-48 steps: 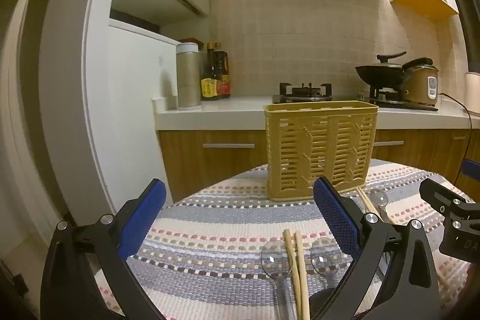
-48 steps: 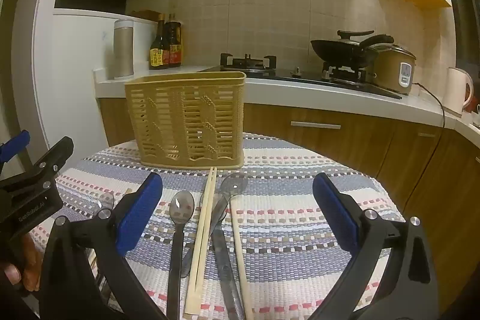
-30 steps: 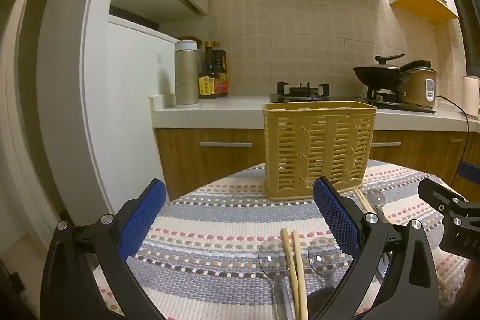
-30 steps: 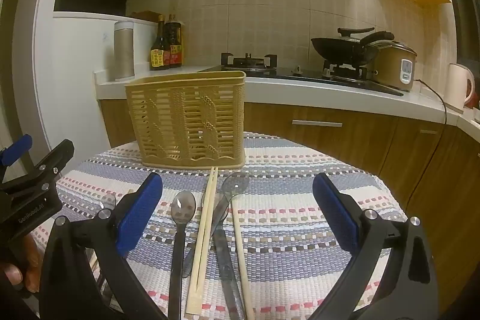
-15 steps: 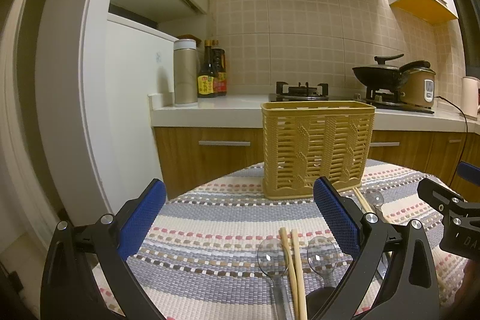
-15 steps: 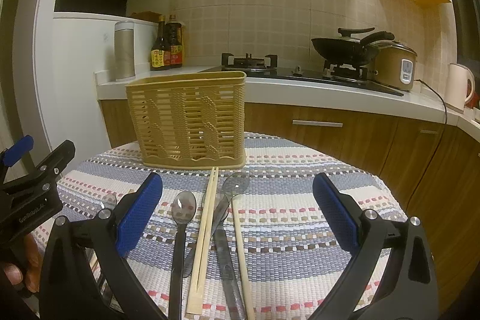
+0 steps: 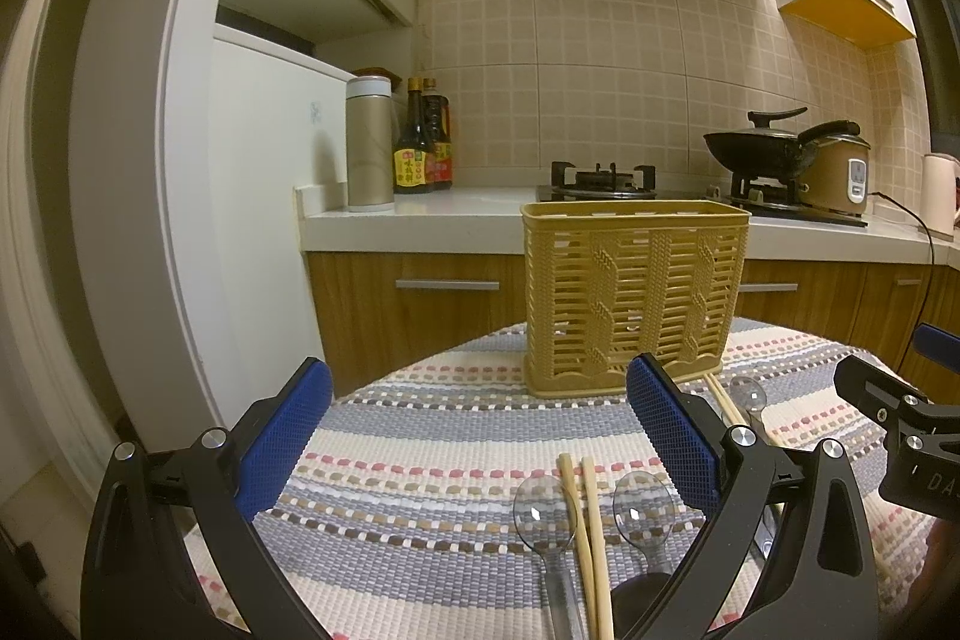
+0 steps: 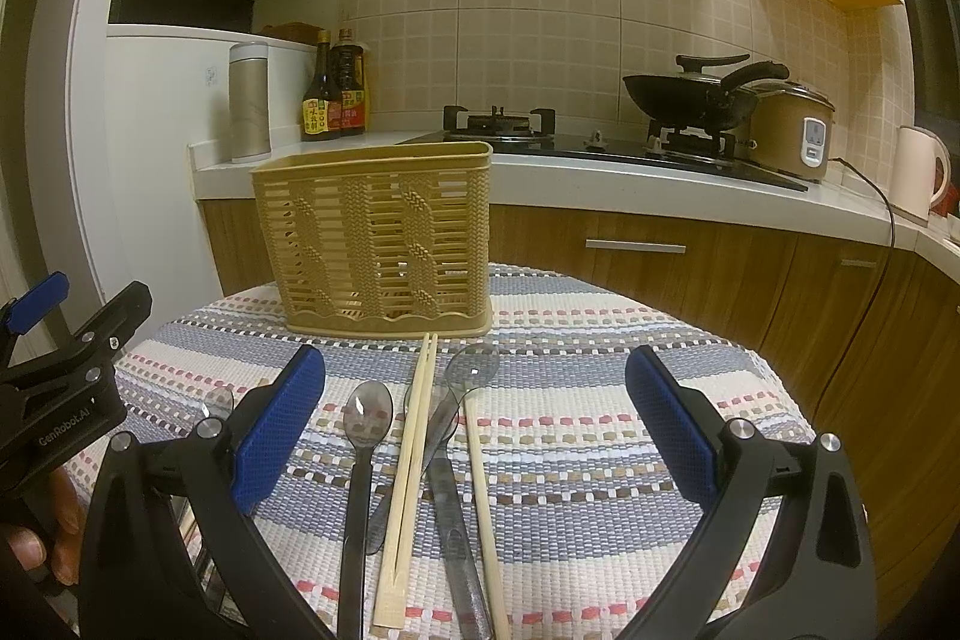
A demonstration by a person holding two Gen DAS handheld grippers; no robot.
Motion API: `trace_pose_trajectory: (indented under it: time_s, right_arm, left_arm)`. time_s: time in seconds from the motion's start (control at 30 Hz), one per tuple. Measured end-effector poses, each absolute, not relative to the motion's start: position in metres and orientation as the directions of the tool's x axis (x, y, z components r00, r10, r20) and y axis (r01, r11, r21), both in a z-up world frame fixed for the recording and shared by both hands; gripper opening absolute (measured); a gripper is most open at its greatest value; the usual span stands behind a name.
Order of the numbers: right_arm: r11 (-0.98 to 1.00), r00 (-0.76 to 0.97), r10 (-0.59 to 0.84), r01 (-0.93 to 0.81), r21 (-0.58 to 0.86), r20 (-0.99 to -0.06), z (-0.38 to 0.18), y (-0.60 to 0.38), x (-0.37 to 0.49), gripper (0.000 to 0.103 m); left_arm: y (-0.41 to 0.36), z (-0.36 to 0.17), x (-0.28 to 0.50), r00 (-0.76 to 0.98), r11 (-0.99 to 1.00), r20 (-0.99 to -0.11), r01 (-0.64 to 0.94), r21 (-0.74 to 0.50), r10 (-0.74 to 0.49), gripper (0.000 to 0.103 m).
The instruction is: Organize utensils
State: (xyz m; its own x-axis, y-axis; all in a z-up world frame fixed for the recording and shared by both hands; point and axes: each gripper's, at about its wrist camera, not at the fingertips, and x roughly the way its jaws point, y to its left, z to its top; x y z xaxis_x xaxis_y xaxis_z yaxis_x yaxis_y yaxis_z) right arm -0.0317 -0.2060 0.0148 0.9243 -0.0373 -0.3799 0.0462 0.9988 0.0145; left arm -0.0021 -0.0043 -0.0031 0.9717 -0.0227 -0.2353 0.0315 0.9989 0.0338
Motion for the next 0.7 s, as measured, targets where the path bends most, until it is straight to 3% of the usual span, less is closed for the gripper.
trace_pose_trajectory:
  time_s: [0.7]
  right_arm:
    - [0.999, 0.925, -0.039, 0.045, 0.006, -0.379, 0.0140, -0.2052, -0.0309, 0.095]
  left_arm:
    - [-0.0058, -0.0033, -0.0028, 0.970, 0.999, -0.241, 0.035, 0.031, -0.026, 0.096]
